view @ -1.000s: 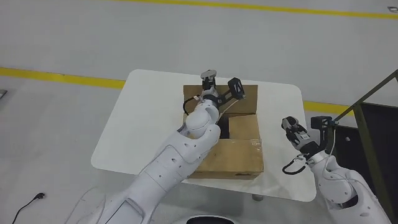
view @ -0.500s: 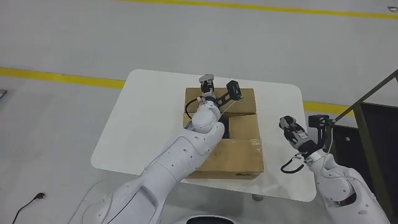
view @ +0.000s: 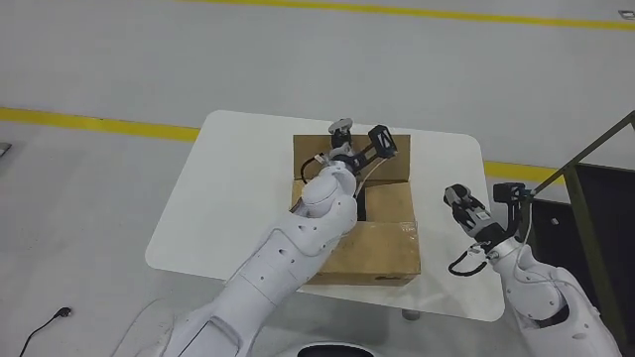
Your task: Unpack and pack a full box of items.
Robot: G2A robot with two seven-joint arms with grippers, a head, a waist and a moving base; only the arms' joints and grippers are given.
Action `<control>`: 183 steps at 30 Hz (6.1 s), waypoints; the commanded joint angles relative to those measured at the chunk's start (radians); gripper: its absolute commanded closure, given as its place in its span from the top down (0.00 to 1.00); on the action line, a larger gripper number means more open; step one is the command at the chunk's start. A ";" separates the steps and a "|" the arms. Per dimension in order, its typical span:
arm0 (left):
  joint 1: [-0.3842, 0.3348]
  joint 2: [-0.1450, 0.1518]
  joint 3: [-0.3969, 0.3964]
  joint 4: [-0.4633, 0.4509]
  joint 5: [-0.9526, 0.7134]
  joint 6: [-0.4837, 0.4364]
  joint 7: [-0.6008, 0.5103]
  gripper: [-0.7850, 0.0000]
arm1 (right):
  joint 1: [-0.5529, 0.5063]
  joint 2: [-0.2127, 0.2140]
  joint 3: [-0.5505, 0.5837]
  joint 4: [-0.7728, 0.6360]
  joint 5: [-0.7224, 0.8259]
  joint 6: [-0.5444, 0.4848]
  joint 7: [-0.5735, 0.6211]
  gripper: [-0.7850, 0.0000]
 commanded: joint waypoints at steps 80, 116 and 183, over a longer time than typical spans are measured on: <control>-0.217 0.196 0.223 0.121 -1.611 -0.590 -0.626 1.00 | 0.078 -0.026 -0.045 0.126 -0.002 -0.006 0.040 0.03; -0.301 0.271 0.408 0.019 -1.859 -0.560 -0.656 1.00 | 0.217 -0.049 -0.177 0.254 0.070 -0.022 0.195 0.47; -0.097 0.650 0.330 -0.658 -1.974 -0.535 -0.653 1.00 | 0.024 0.007 -0.035 0.035 0.602 -0.406 0.791 0.00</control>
